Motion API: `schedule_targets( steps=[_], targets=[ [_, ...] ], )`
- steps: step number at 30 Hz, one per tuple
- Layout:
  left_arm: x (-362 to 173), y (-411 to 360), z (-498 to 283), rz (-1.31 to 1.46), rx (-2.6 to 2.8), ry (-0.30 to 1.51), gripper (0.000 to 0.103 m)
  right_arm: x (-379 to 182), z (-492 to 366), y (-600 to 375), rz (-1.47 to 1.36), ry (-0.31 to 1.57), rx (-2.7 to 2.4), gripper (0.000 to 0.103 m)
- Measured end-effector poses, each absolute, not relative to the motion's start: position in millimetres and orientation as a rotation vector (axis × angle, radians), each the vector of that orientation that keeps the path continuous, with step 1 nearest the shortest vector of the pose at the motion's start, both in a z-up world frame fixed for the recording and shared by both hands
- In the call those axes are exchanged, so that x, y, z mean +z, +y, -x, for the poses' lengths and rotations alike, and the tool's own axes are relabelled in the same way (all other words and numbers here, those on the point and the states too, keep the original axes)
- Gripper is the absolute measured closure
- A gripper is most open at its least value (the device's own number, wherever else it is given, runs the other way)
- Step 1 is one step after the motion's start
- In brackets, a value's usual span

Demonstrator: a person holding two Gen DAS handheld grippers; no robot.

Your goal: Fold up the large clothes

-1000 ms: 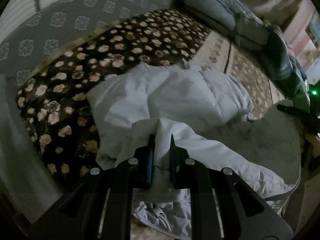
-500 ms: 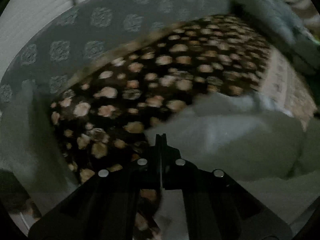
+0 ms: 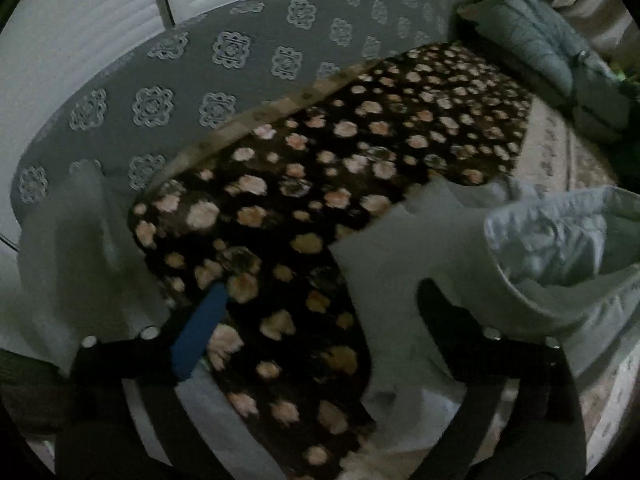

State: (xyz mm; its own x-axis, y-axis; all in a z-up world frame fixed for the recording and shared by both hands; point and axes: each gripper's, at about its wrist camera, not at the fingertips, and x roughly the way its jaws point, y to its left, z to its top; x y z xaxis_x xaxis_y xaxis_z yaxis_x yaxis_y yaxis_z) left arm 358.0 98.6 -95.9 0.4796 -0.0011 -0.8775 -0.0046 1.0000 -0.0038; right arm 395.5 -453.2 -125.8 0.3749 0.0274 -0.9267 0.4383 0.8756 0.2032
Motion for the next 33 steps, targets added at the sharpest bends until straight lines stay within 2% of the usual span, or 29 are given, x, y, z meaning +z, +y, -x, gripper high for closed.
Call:
schedule_targets(
  steps=[3, 7, 11, 16, 23, 26, 31, 32, 33],
  targets=[
    [-100.0, 87.3, -338.7, 0.06, -0.076, 1.057, 0.003, -105.1, -371.9, -445.7, -0.334, 1.123, -0.21, 0.011],
    [-107.7, 65.8, -318.8, 0.044, -0.142, 1.046, 0.003, -105.7, -339.9, -445.6, -0.159, 1.063, -0.227, 0.006],
    [-115.6, 50.9, -306.6, 0.03, -0.178, 1.042, 0.003, -128.4, -309.2, -465.0, -0.264, 1.008, -0.156, 0.006],
    [-114.3, 26.7, -293.6, 0.0, -0.247, 0.998, 0.003, -151.8, -288.5, -475.9, -0.237, 0.951, -0.111, 0.006],
    [-125.4, -12.6, -323.4, -0.042, -0.268, 0.991, 0.003, -179.2, -307.9, -481.6, -0.285, 0.956, -0.057, 0.006],
    [-139.0, -18.3, -344.7, -0.01, -0.256, 1.048, 0.003, -189.4, -320.2, -479.8, -0.292, 0.967, -0.006, 0.006],
    [-181.1, -26.6, -377.6, -0.013, -0.195, 1.185, 0.003, -220.2, -330.6, -490.3, -0.462, 1.012, -0.019, 0.004],
    [-184.1, -29.1, -381.1, -0.013, -0.182, 1.197, 0.003, -222.2, -330.0, -488.6, -0.469, 1.002, -0.029, 0.005],
    [-183.9, -33.6, -381.5, -0.022, -0.168, 1.195, 0.005, -221.2, -327.6, -483.3, -0.464, 0.975, -0.045, 0.01]
  ],
)
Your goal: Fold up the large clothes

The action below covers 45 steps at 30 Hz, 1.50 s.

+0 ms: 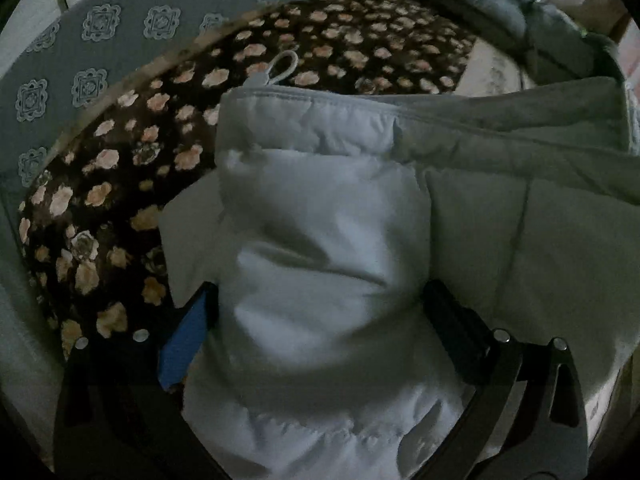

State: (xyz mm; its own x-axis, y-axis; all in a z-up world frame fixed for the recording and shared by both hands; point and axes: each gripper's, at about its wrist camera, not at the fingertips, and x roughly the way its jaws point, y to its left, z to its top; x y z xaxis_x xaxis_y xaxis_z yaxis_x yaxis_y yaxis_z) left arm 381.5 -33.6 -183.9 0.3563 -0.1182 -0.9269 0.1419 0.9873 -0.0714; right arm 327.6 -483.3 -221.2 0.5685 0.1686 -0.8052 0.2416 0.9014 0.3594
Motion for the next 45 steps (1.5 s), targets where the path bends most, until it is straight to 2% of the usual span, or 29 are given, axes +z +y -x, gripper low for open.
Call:
schedule_targets(
  steps=[2, 3, 5, 6, 7, 8, 10, 12, 15, 17, 18, 21, 24, 25, 26, 27, 28, 33, 36, 39, 42, 45],
  targets=[
    [-180.7, -38.7, -377.8, -0.035, -0.17, 1.184, 0.023, -217.6, -322.3, -472.7, -0.453, 0.937, -0.032, 0.035],
    [-179.1, -40.8, -376.6, -0.042, -0.169, 1.18, 0.029, -213.9, -318.1, -463.2, -0.417, 0.919, -0.051, 0.045],
    [-174.6, -42.7, -371.2, -0.06, -0.163, 1.164, 0.054, -207.8, -313.9, -451.4, -0.341, 0.909, -0.069, 0.058],
    [-170.8, -41.6, -370.4, -0.062, -0.16, 1.155, 0.061, -203.3, -310.7, -444.2, -0.296, 0.904, -0.085, 0.067],
    [-164.1, -39.6, -366.0, -0.059, -0.157, 1.137, 0.076, -198.1, -309.7, -442.8, -0.28, 0.895, -0.092, 0.076],
    [-156.1, -35.6, -361.8, -0.048, -0.154, 1.12, 0.084, -185.9, -305.1, -441.5, -0.269, 0.863, -0.101, 0.08],
    [-139.2, -27.2, -354.0, -0.023, -0.135, 1.088, 0.089, -159.7, -296.6, -440.1, -0.303, 0.778, -0.095, 0.088],
    [-125.5, -17.4, -351.0, -0.006, -0.107, 1.049, 0.089, -127.5, -293.1, -429.8, -0.284, 0.687, -0.081, 0.088],
    [-122.9, 17.8, -361.3, 0.024, -0.03, 1.044, 0.089, -98.9, -318.1, -415.1, -0.212, 0.651, -0.106, 0.088],
    [-141.5, 44.6, -392.0, 0.107, -0.02, 1.126, 0.087, -118.4, -356.7, -428.9, -0.218, 0.755, -0.201, 0.088],
    [-149.2, 51.0, -402.4, 0.144, -0.022, 1.146, 0.086, -146.1, -379.3, -444.0, -0.273, 0.863, -0.249, 0.088],
    [-176.9, 53.3, -429.2, 0.19, 0.005, 1.204, 0.08, -210.4, -398.4, -465.1, -0.375, 1.079, -0.324, 0.08],
    [-178.2, 45.0, -425.3, 0.151, 0.056, 1.228, 0.072, -197.4, -379.1, -463.0, -0.362, 1.026, -0.358, 0.063],
    [-175.1, 44.9, -417.9, 0.124, 0.073, 1.224, 0.065, -191.9, -374.2, -461.4, -0.35, 1.019, -0.346, 0.052],
    [-169.8, 45.2, -408.4, 0.089, 0.094, 1.203, 0.048, -183.6, -366.3, -458.9, -0.323, 1.007, -0.327, 0.045],
    [-163.8, 46.8, -398.2, 0.053, 0.139, 1.17, 0.034, -173.2, -356.4, -455.0, -0.287, 0.99, -0.313, 0.03],
    [-160.3, 51.5, -392.9, 0.03, 0.172, 1.149, 0.016, -167.3, -350.9, -451.5, -0.268, 0.979, -0.316, 0.024],
    [-125.1, 54.7, -360.1, 0.036, 0.16, 1.101, 0.013, -138.4, -327.6, -430.7, -0.32, 0.903, -0.239, 0.022],
    [-111.8, 21.3, -356.8, 0.043, 0.033, 1.12, 0.008, -134.1, -336.3, -401.6, -0.335, 0.897, -0.165, 0.018],
    [-115.2, -11.7, -367.3, 0.056, -0.036, 1.162, 0.005, -139.0, -354.3, -368.0, -0.261, 0.925, -0.11, 0.018],
    [-137.3, -37.9, -391.3, 0.138, -0.053, 1.29, 0.005, -157.9, -382.1, -342.7, -0.236, 1.01, -0.078, 0.018],
    [-156.3, -50.6, -408.8, 0.059, 0.064, 1.319, 0.003, -169.6, -396.0, -333.8, -0.223, 1.039, -0.102, 0.015]
  ],
)
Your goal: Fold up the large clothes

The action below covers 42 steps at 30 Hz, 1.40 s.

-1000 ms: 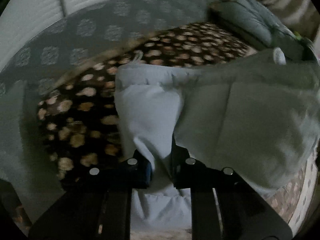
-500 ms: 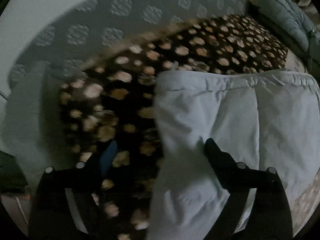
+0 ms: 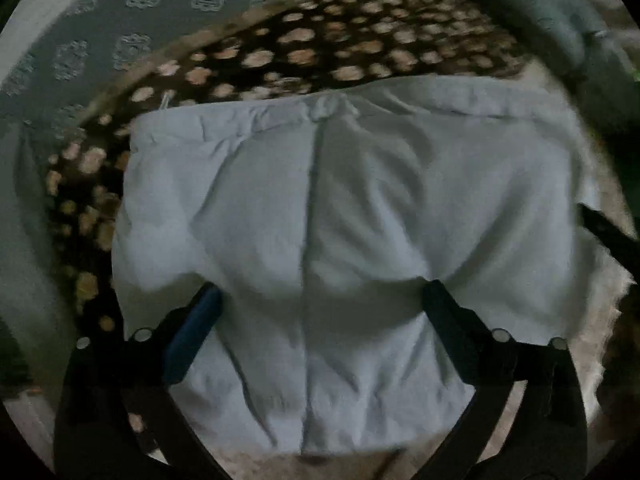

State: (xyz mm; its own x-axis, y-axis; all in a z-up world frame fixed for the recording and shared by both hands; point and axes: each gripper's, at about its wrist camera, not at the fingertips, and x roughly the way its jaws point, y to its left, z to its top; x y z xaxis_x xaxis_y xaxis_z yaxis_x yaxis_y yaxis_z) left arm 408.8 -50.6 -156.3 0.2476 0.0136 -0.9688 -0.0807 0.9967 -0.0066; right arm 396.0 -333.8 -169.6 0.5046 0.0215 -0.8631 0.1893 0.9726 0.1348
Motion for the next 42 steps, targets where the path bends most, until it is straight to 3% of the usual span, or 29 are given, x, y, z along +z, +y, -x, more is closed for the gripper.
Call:
schedule_targets(
  steps=[7, 27, 42],
  targets=[
    [-179.4, -44.6, -450.5, 0.054, 0.063, 1.476, 0.003, -201.1, -439.9, -341.6, -0.276, 1.2, -0.139, 0.001],
    [-232.3, -38.6, -546.6, -0.01, 0.149, 1.722, 0.003, -242.7, -506.8, -335.6, -0.155, 1.436, -0.244, 0.001],
    [-249.9, -25.7, -563.5, 0.059, 0.109, 1.74, 0.003, -244.2, -502.1, -333.4, -0.114, 1.367, -0.274, 0.001]
  ],
)
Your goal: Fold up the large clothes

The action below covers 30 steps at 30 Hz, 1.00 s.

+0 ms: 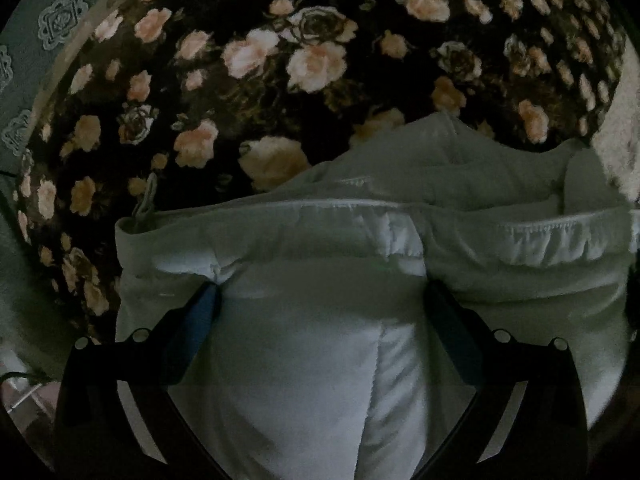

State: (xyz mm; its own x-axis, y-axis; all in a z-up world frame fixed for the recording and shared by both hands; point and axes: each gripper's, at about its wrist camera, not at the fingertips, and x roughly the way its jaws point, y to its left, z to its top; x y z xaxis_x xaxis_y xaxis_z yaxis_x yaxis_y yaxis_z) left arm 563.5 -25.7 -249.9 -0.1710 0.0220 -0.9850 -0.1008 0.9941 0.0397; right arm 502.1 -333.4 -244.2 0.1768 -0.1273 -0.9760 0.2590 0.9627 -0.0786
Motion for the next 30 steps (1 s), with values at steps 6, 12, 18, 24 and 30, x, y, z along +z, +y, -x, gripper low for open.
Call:
schedule_targets(
  steps=[6, 12, 18, 24, 30],
  targets=[
    [-174.3, -4.6, -514.4, 0.08, 0.004, 1.477, 0.009, -171.6, -423.5, -342.2, -0.242, 1.014, -0.133, 0.002],
    [-140.3, 30.6, -420.8, 0.059, 0.033, 1.231, 0.008, -161.0, -342.2, -368.3, -0.317, 0.875, -0.245, 0.002],
    [-167.7, 25.3, -360.8, 0.017, 0.057, 1.178, 0.008, -178.4, -304.9, -369.3, -0.376, 0.819, -0.309, 0.002],
    [-183.2, 34.7, -359.6, 0.071, 0.046, 1.246, 0.007, -212.5, -323.5, -357.9, -0.339, 0.961, -0.329, 0.003],
    [-197.8, 40.5, -351.6, 0.102, 0.002, 1.268, 0.006, -226.3, -320.8, -365.9, -0.411, 1.043, -0.373, 0.003]
  ],
)
